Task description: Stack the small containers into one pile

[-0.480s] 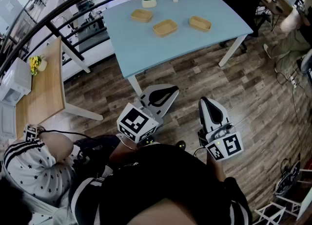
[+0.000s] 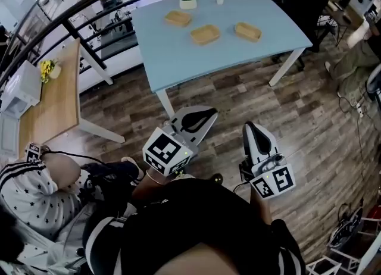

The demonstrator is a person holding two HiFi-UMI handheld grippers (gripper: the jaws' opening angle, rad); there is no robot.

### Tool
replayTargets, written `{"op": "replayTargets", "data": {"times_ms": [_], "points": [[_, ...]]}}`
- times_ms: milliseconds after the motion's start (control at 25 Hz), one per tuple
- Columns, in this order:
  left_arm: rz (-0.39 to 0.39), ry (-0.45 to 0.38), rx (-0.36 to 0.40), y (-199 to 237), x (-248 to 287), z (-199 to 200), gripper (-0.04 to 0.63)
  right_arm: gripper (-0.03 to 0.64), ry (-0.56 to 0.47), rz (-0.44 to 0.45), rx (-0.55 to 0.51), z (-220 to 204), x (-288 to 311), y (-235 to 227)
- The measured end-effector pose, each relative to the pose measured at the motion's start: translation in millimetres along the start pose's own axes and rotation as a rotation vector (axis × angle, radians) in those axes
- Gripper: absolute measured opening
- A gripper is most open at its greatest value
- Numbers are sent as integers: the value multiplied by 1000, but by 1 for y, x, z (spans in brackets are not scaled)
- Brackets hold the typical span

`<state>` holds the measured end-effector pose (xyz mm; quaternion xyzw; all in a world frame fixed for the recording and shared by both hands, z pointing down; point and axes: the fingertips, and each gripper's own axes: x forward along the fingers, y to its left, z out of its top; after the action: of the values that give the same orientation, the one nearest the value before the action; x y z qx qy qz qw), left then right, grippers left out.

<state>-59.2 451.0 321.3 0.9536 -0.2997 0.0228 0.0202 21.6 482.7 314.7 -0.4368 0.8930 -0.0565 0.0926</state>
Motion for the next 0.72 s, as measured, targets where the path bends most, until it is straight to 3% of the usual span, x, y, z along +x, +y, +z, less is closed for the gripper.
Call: {"op": "replayTargets", "data": {"times_ms": [440,720], "points": [[77,32,-12,-24,22,-12,20,2,-10,19,34,1,-36,-35],[66,73,9,-48,40,-19,20,2,-11,24,57,2,-57,-50]]}}
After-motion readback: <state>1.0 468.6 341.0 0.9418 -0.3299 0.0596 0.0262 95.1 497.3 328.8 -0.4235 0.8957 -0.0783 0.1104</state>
